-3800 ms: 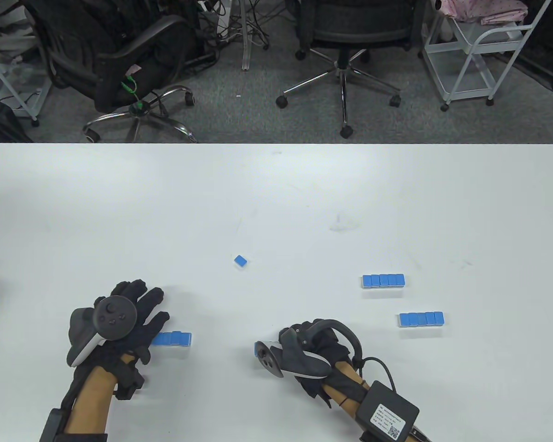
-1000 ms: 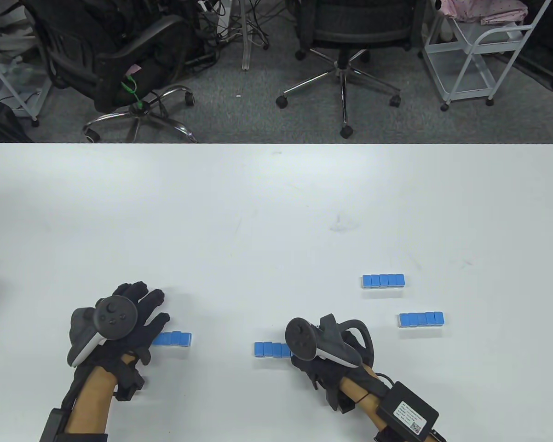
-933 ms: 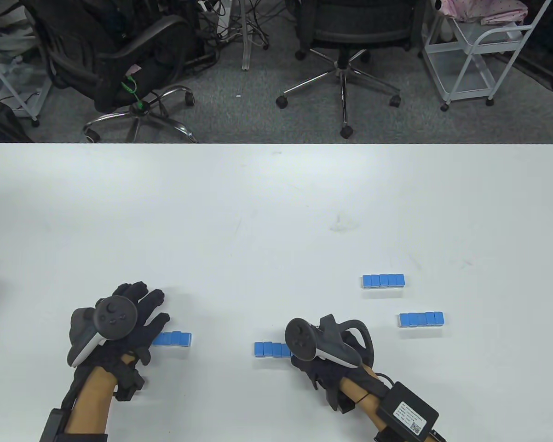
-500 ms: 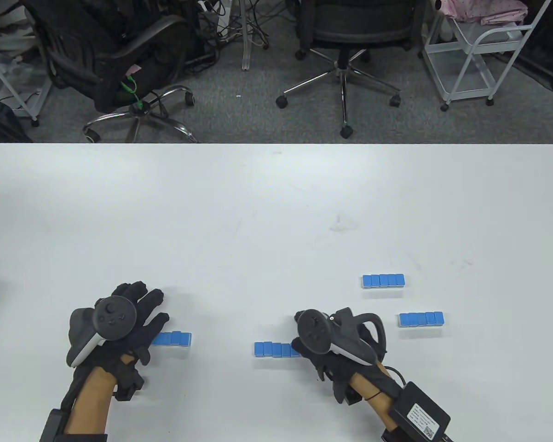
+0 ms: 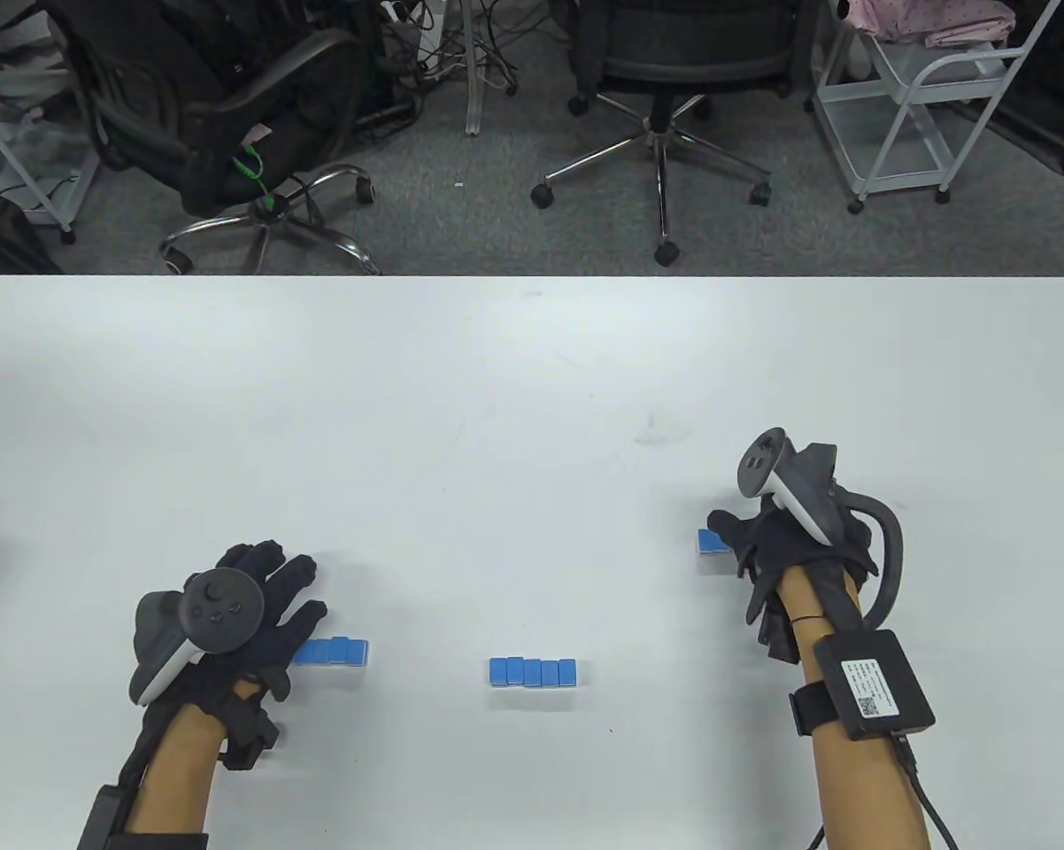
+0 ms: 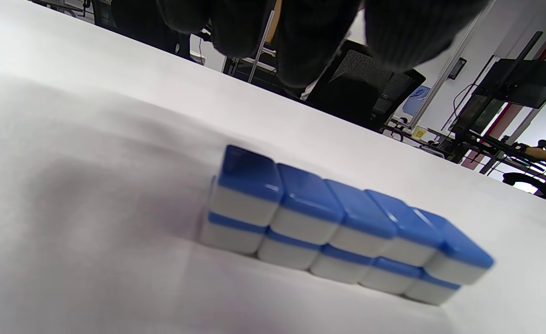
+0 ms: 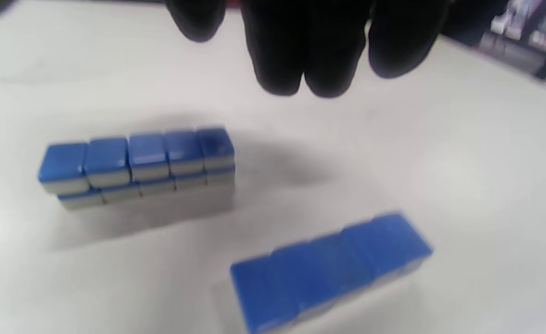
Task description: Build mahjong tile wall
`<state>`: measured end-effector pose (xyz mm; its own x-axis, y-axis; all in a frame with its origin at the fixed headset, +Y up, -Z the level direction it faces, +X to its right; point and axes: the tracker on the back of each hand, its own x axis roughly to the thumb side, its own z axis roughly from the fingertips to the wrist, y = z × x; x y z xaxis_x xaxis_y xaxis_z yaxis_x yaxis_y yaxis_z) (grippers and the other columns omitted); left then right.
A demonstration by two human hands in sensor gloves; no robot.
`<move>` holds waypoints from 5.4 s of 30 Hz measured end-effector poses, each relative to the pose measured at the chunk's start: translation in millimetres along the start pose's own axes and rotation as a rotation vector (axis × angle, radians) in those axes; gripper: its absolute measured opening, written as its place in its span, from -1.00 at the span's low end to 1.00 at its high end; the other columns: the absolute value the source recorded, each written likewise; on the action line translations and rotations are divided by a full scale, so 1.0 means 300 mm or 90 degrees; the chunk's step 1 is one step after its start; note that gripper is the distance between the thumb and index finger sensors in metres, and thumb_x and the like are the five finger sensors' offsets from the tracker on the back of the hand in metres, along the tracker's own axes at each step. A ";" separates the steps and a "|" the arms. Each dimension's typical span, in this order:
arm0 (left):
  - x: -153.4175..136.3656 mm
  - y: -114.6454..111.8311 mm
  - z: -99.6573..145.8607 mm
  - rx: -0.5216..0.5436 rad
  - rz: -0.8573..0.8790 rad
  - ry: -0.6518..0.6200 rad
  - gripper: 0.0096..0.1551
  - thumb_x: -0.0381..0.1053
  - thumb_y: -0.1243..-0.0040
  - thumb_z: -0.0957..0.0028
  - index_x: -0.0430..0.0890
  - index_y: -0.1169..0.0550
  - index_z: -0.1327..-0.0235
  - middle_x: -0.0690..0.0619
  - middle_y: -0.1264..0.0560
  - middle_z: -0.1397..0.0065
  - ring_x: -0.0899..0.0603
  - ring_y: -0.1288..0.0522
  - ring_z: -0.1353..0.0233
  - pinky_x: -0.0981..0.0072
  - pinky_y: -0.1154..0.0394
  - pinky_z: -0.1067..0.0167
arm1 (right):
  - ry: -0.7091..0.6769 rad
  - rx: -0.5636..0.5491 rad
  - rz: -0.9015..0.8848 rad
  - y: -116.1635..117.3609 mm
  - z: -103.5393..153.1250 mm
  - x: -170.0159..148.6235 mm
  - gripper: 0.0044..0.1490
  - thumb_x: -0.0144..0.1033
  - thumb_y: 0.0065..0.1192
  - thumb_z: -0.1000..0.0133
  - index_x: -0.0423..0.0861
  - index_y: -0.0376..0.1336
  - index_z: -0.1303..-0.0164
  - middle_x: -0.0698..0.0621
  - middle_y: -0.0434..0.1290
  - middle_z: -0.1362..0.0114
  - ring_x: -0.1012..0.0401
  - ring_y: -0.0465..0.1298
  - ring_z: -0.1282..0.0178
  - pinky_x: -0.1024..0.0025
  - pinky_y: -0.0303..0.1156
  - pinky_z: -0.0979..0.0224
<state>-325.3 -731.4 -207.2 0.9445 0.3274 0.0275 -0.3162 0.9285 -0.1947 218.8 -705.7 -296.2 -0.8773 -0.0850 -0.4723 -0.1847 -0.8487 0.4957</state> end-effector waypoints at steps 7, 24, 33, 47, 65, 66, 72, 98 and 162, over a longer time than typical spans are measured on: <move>-0.004 0.003 -0.003 -0.001 0.003 0.006 -0.26 0.35 -0.04 -0.07 0.16 -0.35 -0.55 0.00 -0.06 -0.74 -0.28 0.07 -0.72 -0.49 0.17 -0.50 | 0.025 0.066 -0.028 0.073 -0.099 0.015 0.20 0.56 -0.09 0.32 0.23 -0.15 -0.54 -0.24 0.11 -0.67 -0.24 0.15 -0.67 -0.30 0.06 -0.64; -0.001 0.004 -0.011 -0.006 0.001 0.005 -0.26 0.35 -0.04 -0.07 0.17 -0.35 -0.55 0.00 -0.06 -0.74 -0.28 0.07 -0.72 -0.49 0.17 -0.50 | 0.033 0.012 0.079 0.100 -0.077 0.122 0.20 0.56 0.01 0.31 0.15 -0.05 -0.51 -0.27 0.21 -0.59 -0.25 0.27 -0.58 -0.26 0.18 -0.58; 0.000 0.006 -0.010 -0.004 0.002 0.005 -0.26 0.35 -0.04 -0.07 0.17 -0.35 -0.55 0.00 -0.06 -0.74 -0.28 0.07 -0.72 -0.49 0.17 -0.50 | 0.061 -0.024 0.106 0.106 -0.067 0.155 0.19 0.54 0.12 0.30 0.13 0.01 -0.48 -0.29 0.28 -0.55 -0.24 0.35 -0.53 -0.24 0.25 -0.55; 0.002 0.000 -0.005 -0.005 -0.002 0.001 -0.26 0.34 -0.04 -0.07 0.16 -0.35 -0.55 0.00 -0.06 -0.74 -0.28 0.07 -0.72 -0.49 0.17 -0.50 | -0.031 -0.078 0.225 0.192 0.118 0.439 0.27 0.60 0.11 0.28 -0.01 0.00 -0.47 -0.32 0.33 -0.49 -0.25 0.42 -0.44 -0.24 0.31 -0.48; -0.007 0.005 -0.012 -0.005 0.012 0.008 -0.26 0.35 -0.04 -0.07 0.16 -0.35 -0.55 0.00 -0.06 -0.74 -0.28 0.07 -0.72 -0.49 0.17 -0.50 | 0.025 -0.088 0.185 0.082 0.161 0.663 0.27 0.64 0.08 0.30 0.02 0.00 -0.47 -0.27 0.34 -0.48 -0.23 0.42 -0.45 -0.22 0.31 -0.50; -0.007 0.006 -0.015 -0.006 0.012 0.009 -0.26 0.35 -0.04 -0.07 0.17 -0.35 -0.55 0.00 -0.06 -0.74 -0.28 0.07 -0.72 -0.49 0.17 -0.50 | 0.024 -0.087 0.186 0.086 0.159 0.662 0.27 0.64 0.08 0.30 0.02 0.00 -0.47 -0.27 0.35 -0.48 -0.23 0.42 -0.45 -0.22 0.31 -0.50; -0.007 0.006 -0.016 -0.009 0.010 0.009 -0.26 0.35 -0.04 -0.07 0.17 -0.35 -0.55 0.00 -0.06 -0.74 -0.28 0.07 -0.72 -0.49 0.17 -0.50 | 0.017 -0.072 0.171 0.078 0.161 0.647 0.28 0.64 0.06 0.30 0.03 -0.02 -0.49 -0.26 0.34 -0.49 -0.22 0.42 -0.46 -0.22 0.31 -0.50; -0.020 0.008 -0.002 -0.002 0.009 0.026 -0.26 0.35 -0.03 -0.07 0.16 -0.35 -0.55 0.00 -0.06 -0.73 -0.28 0.07 -0.72 -0.49 0.17 -0.50 | -0.038 -0.193 0.035 -0.169 0.355 -0.033 0.06 0.47 -0.03 0.19 0.01 0.15 -0.41 -0.11 0.53 -0.30 -0.11 0.55 -0.31 -0.16 0.40 -0.39; -0.039 0.011 -0.012 0.004 0.030 0.032 -0.26 0.35 -0.02 -0.07 0.16 -0.35 -0.55 0.00 -0.06 -0.73 -0.28 0.07 -0.71 -0.49 0.16 -0.50 | -0.552 -0.262 0.390 0.244 0.089 0.312 0.19 0.46 0.28 0.50 0.16 0.11 -0.34 -0.10 0.29 -0.59 0.08 0.63 0.05 0.03 0.52 -0.16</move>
<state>-336.9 -732.8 -211.5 0.9319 0.3615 -0.0312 -0.3607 0.9134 -0.1886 111.4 -761.8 -284.5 -0.8095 -0.2910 0.5099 0.4001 -0.9091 0.1164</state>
